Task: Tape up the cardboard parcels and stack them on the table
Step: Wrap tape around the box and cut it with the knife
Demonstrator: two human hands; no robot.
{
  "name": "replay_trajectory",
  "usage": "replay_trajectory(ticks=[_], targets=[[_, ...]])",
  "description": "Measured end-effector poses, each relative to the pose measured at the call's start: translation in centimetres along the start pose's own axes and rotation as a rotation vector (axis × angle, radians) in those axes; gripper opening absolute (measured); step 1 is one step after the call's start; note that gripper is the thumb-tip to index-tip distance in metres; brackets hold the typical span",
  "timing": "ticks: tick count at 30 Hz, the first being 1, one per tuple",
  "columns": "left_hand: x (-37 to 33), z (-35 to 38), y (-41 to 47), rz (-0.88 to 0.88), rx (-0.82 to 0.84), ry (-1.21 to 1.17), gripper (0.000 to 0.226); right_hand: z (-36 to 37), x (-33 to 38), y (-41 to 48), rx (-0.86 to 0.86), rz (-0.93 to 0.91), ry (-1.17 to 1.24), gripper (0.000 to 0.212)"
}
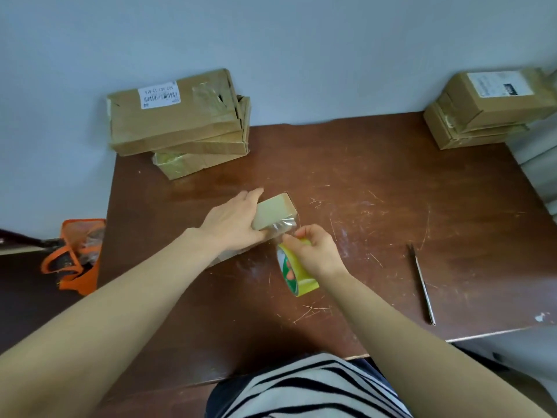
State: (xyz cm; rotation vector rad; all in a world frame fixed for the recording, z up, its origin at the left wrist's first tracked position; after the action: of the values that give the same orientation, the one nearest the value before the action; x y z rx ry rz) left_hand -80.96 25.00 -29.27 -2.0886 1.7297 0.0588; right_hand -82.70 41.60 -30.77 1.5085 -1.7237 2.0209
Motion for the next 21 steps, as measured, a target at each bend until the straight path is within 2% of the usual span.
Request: replay_trajectory(ticks=[1, 3, 4, 5, 10, 12, 14, 16, 17, 19, 21], targets=[[-0.8, -0.5, -0.5, 0.088, -0.082, 0.066, 0.099, 0.3, 0.0, 0.7, 0.009, 0.016, 0.012, 0.02], [-3.2, -1.2, -1.9, 0.34, -0.286, 0.265, 0.093, 0.5, 0.1, 2.0, 0.025, 0.012, 0.021, 0.022], [-4.0, -0.9, -2.3, 0.425, -0.335, 0.326, 0.088, 0.5, 0.3, 2.4, 0.027, 0.001, 0.009, 0.024], [-4.3, -0.3, -2.4, 0.442, -0.313, 0.348, 0.086, 0.5, 0.4, 2.7, 0.028, -0.009, -0.002, 0.024], [-2.2, 0.1, -0.4, 0.236, -0.057, 0.146, 0.084, 0.5, 2.0, 2.3, 0.056, -0.033, -0.013, 0.025], [-0.8, -0.4, 0.1, 0.138, 0.021, -0.108, 0.084, 0.0, 2.7, 1.5, 0.12, -0.048, 0.088, 0.019], [0.4, -0.3, 0.1, 0.064, 0.09, -0.448, 0.086, -0.8, 3.6, 0.2, 0.18, -0.178, 0.126, 0.009], [1.8, 0.3, -0.1, -0.018, 0.134, -0.76, 0.085, -0.9, 4.5, -1.0, 0.242, -0.316, 0.098, 0.028], [2.3, 0.8, -0.2, -0.044, 0.136, -0.815, 0.083, -0.6, 4.7, -1.2, 0.247, -0.354, 0.043, 0.035], [3.1, 1.5, -0.1, -0.097, 0.024, -0.6, 0.082, 0.5, 5.1, -0.7, 0.201, -0.382, -0.098, 0.04], [2.9, 2.0, -0.6, -0.164, -0.113, -0.314, 0.094, 1.4, 6.2, 0.7, 0.106, -0.417, -0.183, 0.038]])
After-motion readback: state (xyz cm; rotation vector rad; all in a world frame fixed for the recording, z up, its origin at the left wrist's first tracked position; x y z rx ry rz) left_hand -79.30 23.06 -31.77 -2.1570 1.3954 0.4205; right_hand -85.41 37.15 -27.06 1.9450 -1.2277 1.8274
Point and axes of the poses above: each hand's wrist, its own y-axis towards the middle knuckle, its own z-axis out of the palm, x = y × z, the point moved 7 cm from there along y, towards the middle knuckle, and after that the axes turned 5 degrees about z, right-handed, at the moved point
